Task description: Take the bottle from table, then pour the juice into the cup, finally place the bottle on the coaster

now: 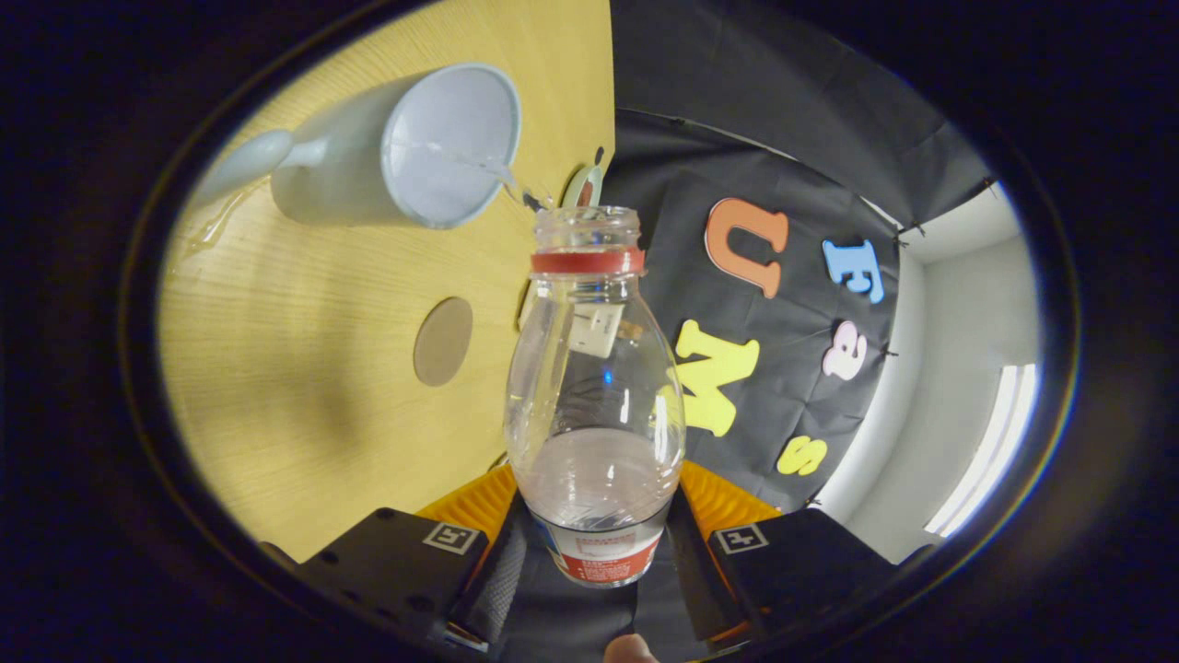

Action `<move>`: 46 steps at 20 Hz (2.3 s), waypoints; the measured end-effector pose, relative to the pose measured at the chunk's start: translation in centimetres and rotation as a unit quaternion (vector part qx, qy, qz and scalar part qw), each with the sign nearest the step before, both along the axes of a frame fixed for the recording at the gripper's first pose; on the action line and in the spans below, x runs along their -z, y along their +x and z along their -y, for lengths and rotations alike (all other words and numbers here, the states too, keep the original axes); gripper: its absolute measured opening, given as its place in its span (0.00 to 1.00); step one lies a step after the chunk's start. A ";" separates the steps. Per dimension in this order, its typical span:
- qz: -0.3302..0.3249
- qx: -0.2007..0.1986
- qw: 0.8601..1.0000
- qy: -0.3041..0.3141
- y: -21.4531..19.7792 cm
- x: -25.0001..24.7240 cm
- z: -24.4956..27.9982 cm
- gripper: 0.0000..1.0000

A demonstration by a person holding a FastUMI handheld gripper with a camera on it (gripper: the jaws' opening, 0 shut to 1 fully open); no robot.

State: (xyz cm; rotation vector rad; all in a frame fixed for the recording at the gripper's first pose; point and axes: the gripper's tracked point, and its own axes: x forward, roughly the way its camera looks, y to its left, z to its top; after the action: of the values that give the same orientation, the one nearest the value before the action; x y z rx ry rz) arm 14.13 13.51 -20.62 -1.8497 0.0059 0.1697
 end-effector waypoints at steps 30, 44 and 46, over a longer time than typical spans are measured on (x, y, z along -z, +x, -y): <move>0.041 -0.014 0.997 -0.065 0.4 -4.0 -0.8 0.78; 0.057 -0.027 0.994 -0.090 0.7 -5.7 -1.5 0.78; 0.059 -0.029 0.993 -0.093 0.6 -5.8 -1.6 0.78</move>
State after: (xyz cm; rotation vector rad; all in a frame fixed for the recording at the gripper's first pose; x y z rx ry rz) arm 14.75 15.08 -14.79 -2.0455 -0.1175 0.1033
